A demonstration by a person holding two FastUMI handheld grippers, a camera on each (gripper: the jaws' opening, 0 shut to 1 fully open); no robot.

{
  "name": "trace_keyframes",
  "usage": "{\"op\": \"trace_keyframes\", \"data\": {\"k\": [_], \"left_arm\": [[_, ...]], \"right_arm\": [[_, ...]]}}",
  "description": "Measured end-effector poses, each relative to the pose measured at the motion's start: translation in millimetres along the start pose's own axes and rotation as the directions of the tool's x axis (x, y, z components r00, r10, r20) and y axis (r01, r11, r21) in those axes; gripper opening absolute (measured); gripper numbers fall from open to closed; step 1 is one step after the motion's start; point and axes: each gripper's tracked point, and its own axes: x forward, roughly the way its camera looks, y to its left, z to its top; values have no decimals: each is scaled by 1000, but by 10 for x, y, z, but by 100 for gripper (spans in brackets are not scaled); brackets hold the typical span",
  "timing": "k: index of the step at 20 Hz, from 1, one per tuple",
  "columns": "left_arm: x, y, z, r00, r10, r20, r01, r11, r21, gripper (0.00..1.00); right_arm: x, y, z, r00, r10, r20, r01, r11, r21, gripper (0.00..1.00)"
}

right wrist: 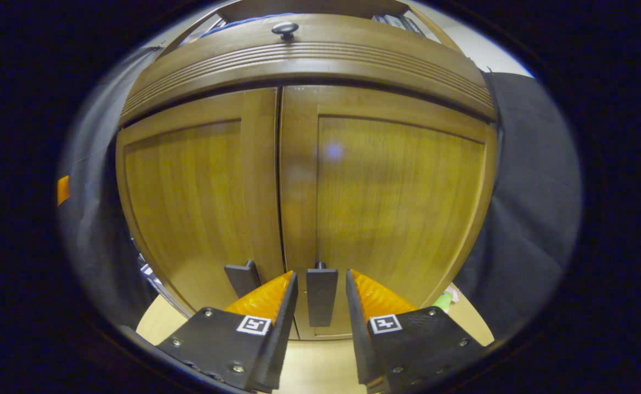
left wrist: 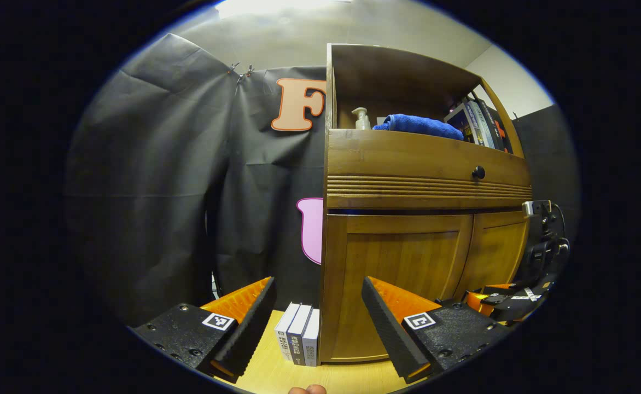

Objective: Open the right door of the double-door shoe cabinet with the right hand, and open the left door with the left hand.

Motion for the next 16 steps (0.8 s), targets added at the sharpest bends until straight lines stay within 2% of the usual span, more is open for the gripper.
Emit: {"op": "trace_keyframes", "data": {"k": [1, 3, 5, 6, 8, 9, 10, 16], "left_arm": [[15, 15, -20, 1000, 3, -6, -3, 1000, -2, 97], [44, 42, -43, 1000, 8, -9, -8, 1000, -9, 94], [43, 63, -62, 1000, 11, -12, -11, 1000, -12, 97], [42, 67, -65, 1000, 11, -13, -11, 1000, -11, 94], [37, 71, -68, 1000, 8, -13, -8, 1000, -16, 94], [38, 67, -66, 1000, 5, -13, -6, 1000, -20, 97], [35, 69, -69, 1000, 3, -14, -3, 1000, -20, 94], [11, 67, -21, 1000, -4, 0, 4, 1000, -16, 97]], "right_arm": [[2, -7, -10, 1000, -11, -4, 11, 1000, 1, 52], [75, 8, -42, 1000, -22, -6, 22, 1000, 9, 34], [133, -5, -58, 1000, -23, -19, 23, 1000, 14, 35], [115, -12, -22, 999, -35, -18, 35, 999, 35, 35], [170, -21, -49, 999, -54, -3, 54, 997, 46, 27], [150, -16, -60, 998, -64, 0, 64, 997, 47, 29], [124, -19, -56, 997, -71, 2, 71, 996, 46, 29], [89, -53, -81, 994, -112, -7, 113, 991, 74, 29]]}}
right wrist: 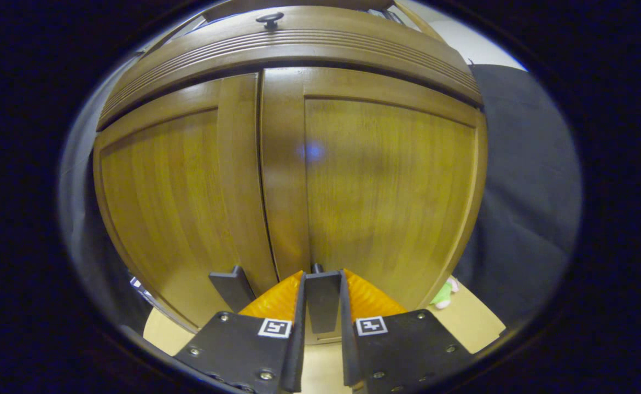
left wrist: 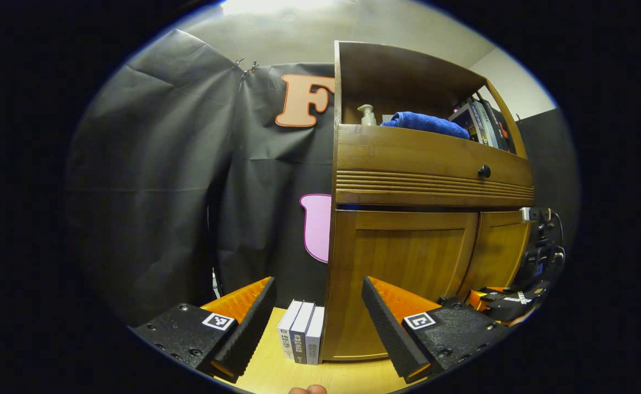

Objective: Open the right door of the double-door shoe cabinet with the right hand, and open the left door with the left hand.

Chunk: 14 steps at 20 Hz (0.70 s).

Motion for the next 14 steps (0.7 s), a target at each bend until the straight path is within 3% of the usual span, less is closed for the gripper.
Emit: {"op": "trace_keyframes", "data": {"k": [11, 12, 14], "left_arm": [[-76, -61, -42, 999, -41, -4, 41, 999, -20, 94], [-85, -76, -58, 999, -47, -7, 47, 999, -20, 97], [-96, -116, -84, 998, -62, -14, 61, 998, -21, 97]], "right_arm": [[-89, -67, 12, 999, -35, 9, 35, 999, 21, 28], [-72, -64, 31, 999, -35, 9, 35, 999, 31, 22], [-122, -65, 39, 999, -41, 3, 41, 998, 44, 22]]}}
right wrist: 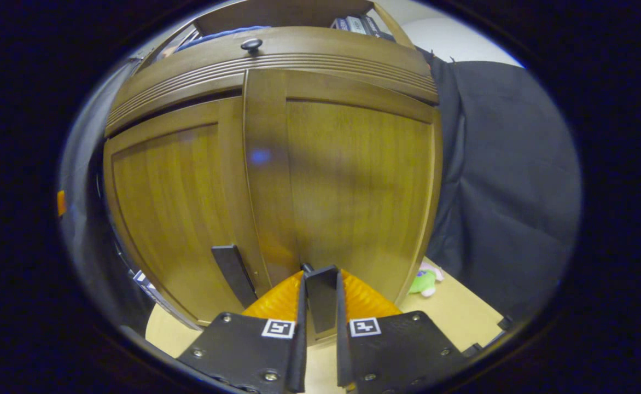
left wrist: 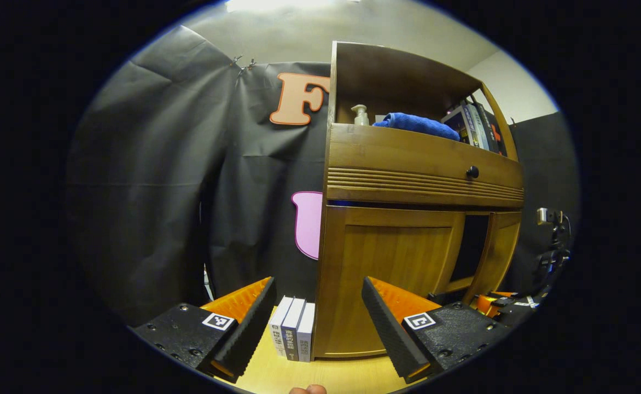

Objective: Open the right door of the double-door shoe cabinet with the right hand, and open the left door with the left hand.

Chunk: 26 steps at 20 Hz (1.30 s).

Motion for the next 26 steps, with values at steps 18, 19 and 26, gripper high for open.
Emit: {"op": "trace_keyframes", "data": {"k": [18, 19, 26], "left_arm": [[-4, -222, -118, 996, -88, -23, 88, 996, -11, 97], [-4, -242, -124, 995, -95, -27, 95, 995, -12, 97], [25, -452, -199, 989, -144, -44, 144, 989, -16, 94]], "right_arm": [[-317, -396, -6, 986, -165, 27, 162, 984, 72, 22], [-334, -447, -2, 983, -180, 32, 177, 981, 83, 22], [-497, -739, -28, 971, -235, 41, 229, 967, 115, 22]]}}
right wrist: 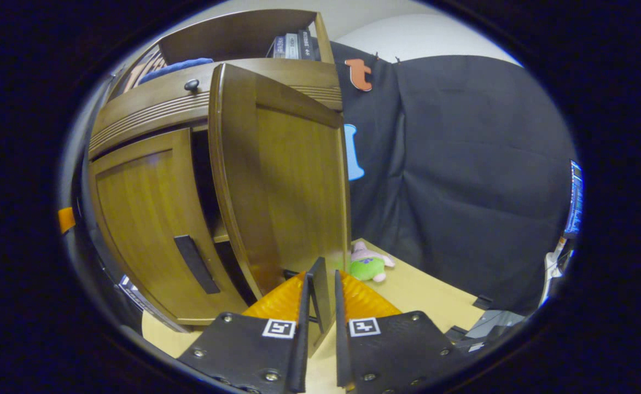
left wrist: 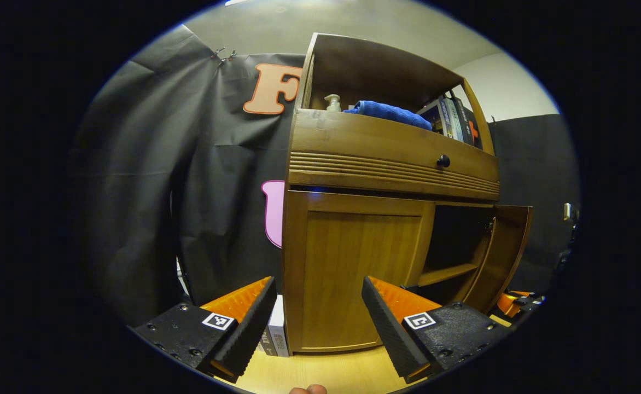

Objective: Open the right door of the double-door shoe cabinet with the right hand, and open the left door with the left hand.

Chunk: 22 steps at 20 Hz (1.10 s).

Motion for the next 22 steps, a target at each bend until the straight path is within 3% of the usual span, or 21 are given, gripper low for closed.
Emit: {"op": "trace_keyframes", "data": {"k": [5, 9, 11, 12, 14, 22], "left_arm": [[73, -157, -17, 999, -38, -5, 38, 999, 6, 95], [131, -298, -58, 997, -70, -18, 70, 998, 6, 97], [166, -352, -89, 996, -82, -27, 82, 997, 12, 97], [182, -376, -111, 996, -87, -31, 88, 996, 13, 97], [195, -434, -140, 994, -99, -41, 99, 995, 9, 97], [227, -581, -147, 993, -113, -43, 113, 994, 5, 97]], "right_arm": [[-37, -274, 22, 999, -51, 13, 51, 999, -4, 21], [-47, -596, 52, 991, -132, 31, 133, 991, -29, 21], [3, -711, 33, 990, -136, 29, 137, 990, -23, 23], [-90, -781, 78, 990, -137, 30, 138, 990, -24, 6], [-25, -853, 90, 991, -128, 29, 128, 992, -16, 2], [68, -1103, 114, 999, -42, 17, 42, 999, -5, 4]]}}
